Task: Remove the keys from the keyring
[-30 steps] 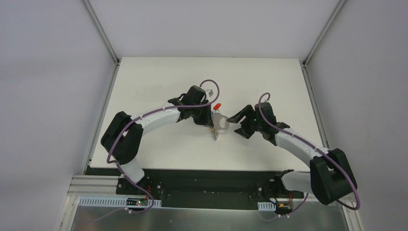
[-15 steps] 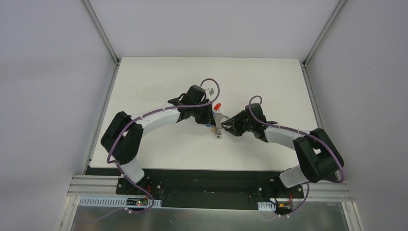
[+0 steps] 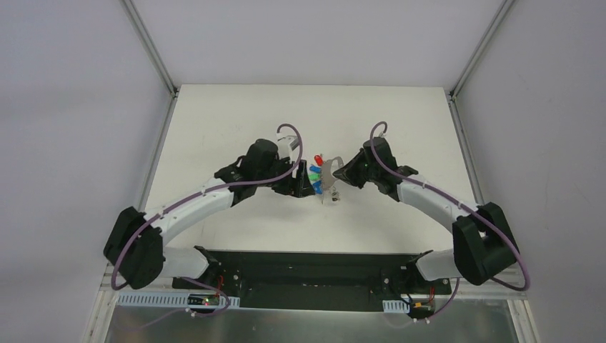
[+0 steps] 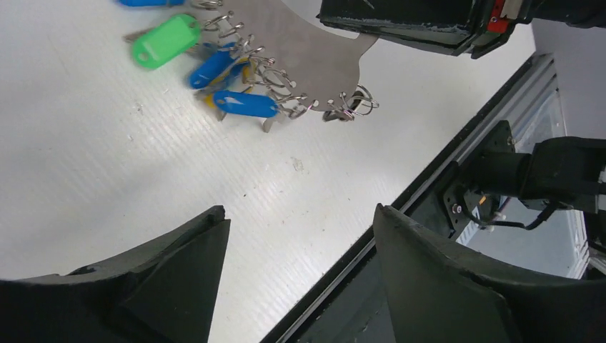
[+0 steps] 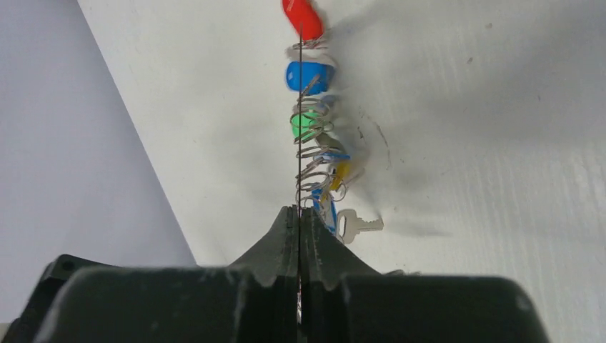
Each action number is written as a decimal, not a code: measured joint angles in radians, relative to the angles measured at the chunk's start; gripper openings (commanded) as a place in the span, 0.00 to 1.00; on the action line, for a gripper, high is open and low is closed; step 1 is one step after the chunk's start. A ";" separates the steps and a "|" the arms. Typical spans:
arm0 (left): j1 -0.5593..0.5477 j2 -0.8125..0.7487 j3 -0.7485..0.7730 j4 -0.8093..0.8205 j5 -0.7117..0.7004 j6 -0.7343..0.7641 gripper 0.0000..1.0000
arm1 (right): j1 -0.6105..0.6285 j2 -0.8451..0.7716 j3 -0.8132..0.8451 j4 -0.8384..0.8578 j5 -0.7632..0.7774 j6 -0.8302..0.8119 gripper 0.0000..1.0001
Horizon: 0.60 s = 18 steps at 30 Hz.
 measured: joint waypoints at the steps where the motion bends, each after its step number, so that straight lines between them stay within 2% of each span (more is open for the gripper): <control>1: 0.000 -0.039 -0.012 0.000 -0.004 0.015 0.78 | 0.009 -0.021 0.018 -0.042 0.023 -0.033 0.00; 5: 0.000 -0.156 -0.029 0.000 -0.029 0.067 0.77 | 0.074 -0.109 0.112 -0.195 0.124 -0.165 0.00; 9: -0.005 -0.187 -0.029 0.004 -0.066 0.115 0.75 | 0.165 -0.157 0.208 -0.288 0.229 -0.301 0.00; 14: -0.020 -0.198 -0.029 0.010 -0.153 0.167 0.76 | 0.266 -0.224 0.233 -0.301 0.266 -0.517 0.00; 18: -0.019 -0.257 -0.028 0.010 -0.212 0.208 0.79 | 0.285 -0.317 0.188 -0.261 0.237 -0.717 0.00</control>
